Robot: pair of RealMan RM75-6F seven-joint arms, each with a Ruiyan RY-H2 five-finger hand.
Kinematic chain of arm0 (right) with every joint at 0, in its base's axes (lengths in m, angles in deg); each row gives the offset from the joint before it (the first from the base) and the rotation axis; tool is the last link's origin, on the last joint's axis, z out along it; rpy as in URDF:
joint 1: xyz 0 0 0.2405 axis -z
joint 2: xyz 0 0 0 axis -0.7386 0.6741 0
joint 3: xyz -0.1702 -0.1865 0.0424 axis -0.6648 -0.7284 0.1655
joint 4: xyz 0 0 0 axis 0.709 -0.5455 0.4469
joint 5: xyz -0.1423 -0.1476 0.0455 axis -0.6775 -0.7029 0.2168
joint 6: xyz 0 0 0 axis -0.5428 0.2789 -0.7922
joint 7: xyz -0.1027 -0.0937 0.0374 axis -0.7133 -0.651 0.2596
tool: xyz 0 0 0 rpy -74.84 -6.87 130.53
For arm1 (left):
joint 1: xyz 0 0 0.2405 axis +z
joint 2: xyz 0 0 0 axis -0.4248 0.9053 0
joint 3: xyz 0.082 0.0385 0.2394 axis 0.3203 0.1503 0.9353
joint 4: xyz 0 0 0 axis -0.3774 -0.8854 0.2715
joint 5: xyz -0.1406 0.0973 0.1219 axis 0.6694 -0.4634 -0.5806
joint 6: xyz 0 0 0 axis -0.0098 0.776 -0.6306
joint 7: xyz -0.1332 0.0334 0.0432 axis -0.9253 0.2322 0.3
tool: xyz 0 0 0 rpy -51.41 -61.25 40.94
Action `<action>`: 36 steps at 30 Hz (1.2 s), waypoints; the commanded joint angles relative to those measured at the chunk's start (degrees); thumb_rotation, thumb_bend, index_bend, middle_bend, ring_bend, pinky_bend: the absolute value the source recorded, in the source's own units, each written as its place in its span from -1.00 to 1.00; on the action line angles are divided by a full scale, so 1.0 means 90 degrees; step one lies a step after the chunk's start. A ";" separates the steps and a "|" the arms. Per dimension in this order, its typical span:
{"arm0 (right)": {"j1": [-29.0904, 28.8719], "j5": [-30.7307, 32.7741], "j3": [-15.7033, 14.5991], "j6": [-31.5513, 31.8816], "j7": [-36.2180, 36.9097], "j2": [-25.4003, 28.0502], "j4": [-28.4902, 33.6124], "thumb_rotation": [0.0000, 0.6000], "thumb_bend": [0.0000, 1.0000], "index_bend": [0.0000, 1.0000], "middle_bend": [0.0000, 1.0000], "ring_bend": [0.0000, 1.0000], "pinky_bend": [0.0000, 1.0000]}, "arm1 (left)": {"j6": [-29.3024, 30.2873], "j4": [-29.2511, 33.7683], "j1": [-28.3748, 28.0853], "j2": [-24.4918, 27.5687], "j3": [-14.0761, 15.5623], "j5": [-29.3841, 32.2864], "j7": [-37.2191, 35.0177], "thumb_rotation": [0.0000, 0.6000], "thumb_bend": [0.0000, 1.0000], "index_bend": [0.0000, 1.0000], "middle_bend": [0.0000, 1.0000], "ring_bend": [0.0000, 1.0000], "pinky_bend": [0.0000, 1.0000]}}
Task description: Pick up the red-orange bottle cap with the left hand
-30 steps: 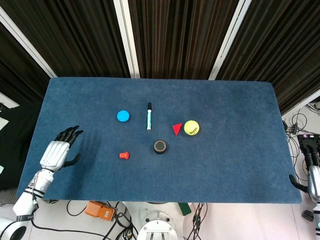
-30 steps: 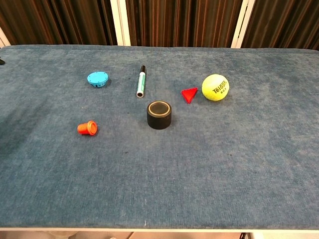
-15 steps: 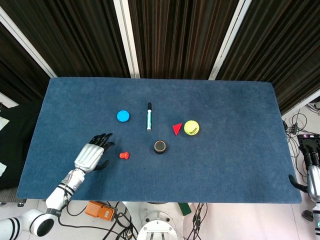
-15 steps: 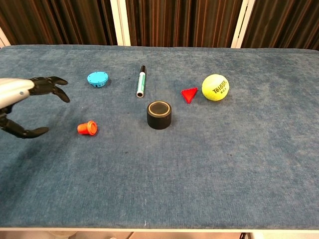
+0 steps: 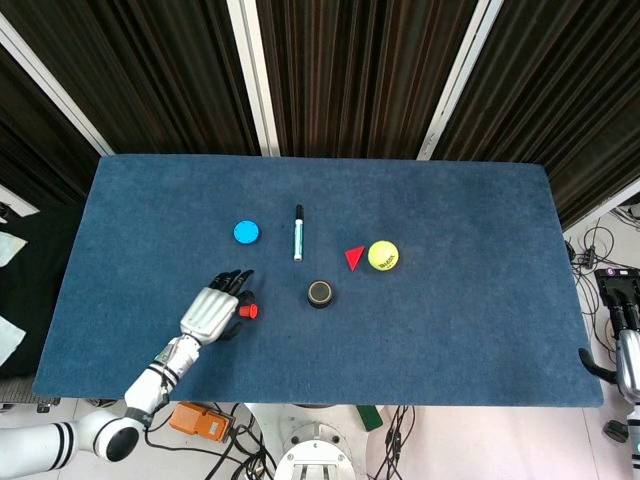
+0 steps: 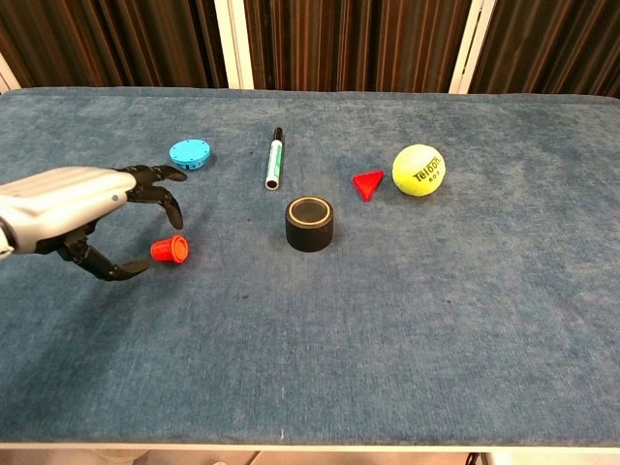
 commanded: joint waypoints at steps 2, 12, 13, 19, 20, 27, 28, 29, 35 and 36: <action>-0.0004 0.0008 -0.0002 -0.0011 0.0004 0.0009 0.0004 1.00 -0.19 -0.66 -0.73 -0.88 -1.00 | -0.0059 -0.0066 -0.0092 -0.0108 -0.0018 0.0112 0.0076 1.00 -0.37 -0.34 -1.00 -1.00 -0.79; -0.0003 0.0044 0.0004 -0.0017 0.0029 0.0028 -0.0002 1.00 -0.19 -0.66 -0.73 -0.88 -1.00 | -0.0187 -0.0426 -0.0303 -0.0274 -0.0030 0.0288 0.0100 1.00 -0.36 -0.32 -1.00 -1.00 -0.79; -0.0005 0.0048 0.0004 -0.0023 0.0026 0.0028 -0.0001 1.00 -0.19 -0.66 -0.73 -0.88 -1.00 | -0.0179 -0.0452 -0.0312 -0.0278 -0.0024 0.0281 0.0103 1.00 -0.36 -0.31 -1.00 -1.00 -0.79; -0.0026 0.0118 0.0012 -0.0078 0.0001 0.0032 0.0017 1.00 -0.19 -0.66 -0.73 -0.88 -1.00 | -0.0158 -0.0546 -0.0368 -0.0263 0.0018 0.0200 0.0011 1.00 -0.35 -0.23 -0.99 -1.00 -0.79; -0.0028 0.0132 0.0015 -0.0085 0.0004 0.0035 0.0020 1.00 -0.19 -0.66 -0.73 -0.88 -1.00 | -0.0153 -0.0565 -0.0375 -0.0259 0.0028 0.0185 -0.0015 1.00 -0.35 -0.20 -0.99 -1.00 -0.79; -0.0032 0.0188 0.0018 -0.0104 -0.0027 0.0043 0.0034 1.00 -0.19 -0.66 -0.73 -0.88 -1.00 | -0.0133 -0.0635 -0.0368 -0.0219 0.0146 0.0106 -0.0132 1.00 -0.32 -0.16 -0.96 -1.00 -0.79; -0.0031 0.0193 0.0018 -0.0102 -0.0028 0.0044 0.0037 1.00 -0.19 -0.66 -0.73 -0.88 -1.00 | -0.0125 -0.0638 -0.0362 -0.0216 0.0168 0.0088 -0.0140 1.00 -0.31 -0.16 -0.96 -1.00 -0.79; -0.0028 0.0198 0.0019 -0.0100 -0.0025 0.0044 0.0040 1.00 -0.19 -0.66 -0.73 -0.88 -1.00 | -0.0123 -0.0634 -0.0359 -0.0214 0.0186 0.0074 -0.0153 1.00 -0.31 -0.16 -0.96 -1.00 -0.79; -0.0010 0.0201 0.0016 -0.0076 0.0011 0.0062 0.0046 1.00 -0.19 -0.66 -0.73 -0.88 -1.00 | -0.0003 -0.0686 -0.0358 -0.0226 0.0252 -0.0219 -0.0419 1.00 -0.23 -0.04 -0.88 -1.00 -0.79; -0.0009 0.0203 0.0015 -0.0077 0.0010 0.0064 0.0045 1.00 -0.19 -0.66 -0.73 -0.88 -1.00 | 0.0002 -0.0687 -0.0359 -0.0220 0.0257 -0.0225 -0.0417 1.00 -0.17 -0.02 -0.86 -1.00 -0.79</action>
